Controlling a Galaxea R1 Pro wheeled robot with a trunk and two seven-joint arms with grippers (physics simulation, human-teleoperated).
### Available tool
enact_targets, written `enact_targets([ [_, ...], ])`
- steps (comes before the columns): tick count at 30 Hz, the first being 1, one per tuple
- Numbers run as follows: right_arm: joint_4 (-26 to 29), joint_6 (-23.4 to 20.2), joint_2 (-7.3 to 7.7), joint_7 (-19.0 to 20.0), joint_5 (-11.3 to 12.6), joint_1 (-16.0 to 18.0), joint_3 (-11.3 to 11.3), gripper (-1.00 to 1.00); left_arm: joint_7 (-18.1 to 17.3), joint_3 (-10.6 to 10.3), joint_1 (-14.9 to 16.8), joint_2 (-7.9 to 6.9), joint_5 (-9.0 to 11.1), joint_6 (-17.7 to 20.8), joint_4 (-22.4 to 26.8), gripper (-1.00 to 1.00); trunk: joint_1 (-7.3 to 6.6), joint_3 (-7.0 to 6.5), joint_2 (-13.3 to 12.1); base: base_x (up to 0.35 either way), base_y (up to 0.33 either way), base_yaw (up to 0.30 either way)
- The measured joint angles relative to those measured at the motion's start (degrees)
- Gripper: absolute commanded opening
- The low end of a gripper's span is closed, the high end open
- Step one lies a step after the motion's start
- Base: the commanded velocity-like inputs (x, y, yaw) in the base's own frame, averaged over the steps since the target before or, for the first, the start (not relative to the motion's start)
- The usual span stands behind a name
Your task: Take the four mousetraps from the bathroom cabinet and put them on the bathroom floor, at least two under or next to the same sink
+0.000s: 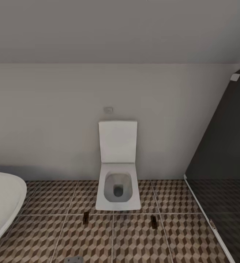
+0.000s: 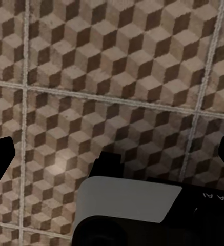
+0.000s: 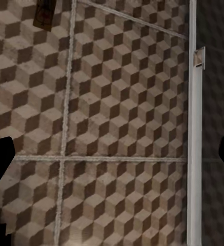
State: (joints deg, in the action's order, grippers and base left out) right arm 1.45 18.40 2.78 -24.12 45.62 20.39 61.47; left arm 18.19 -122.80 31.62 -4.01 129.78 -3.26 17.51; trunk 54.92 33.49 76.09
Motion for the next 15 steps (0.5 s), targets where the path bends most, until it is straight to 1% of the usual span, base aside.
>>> enact_targets([
  [15,0.00,0.00,0.00,0.00,0.00,0.00,0.00,1.00,0.00,0.00,0.00,0.00,0.00,0.00,0.13,1.00,-3.30,-2.69,-6.02,0.000,0.000,0.000],
])
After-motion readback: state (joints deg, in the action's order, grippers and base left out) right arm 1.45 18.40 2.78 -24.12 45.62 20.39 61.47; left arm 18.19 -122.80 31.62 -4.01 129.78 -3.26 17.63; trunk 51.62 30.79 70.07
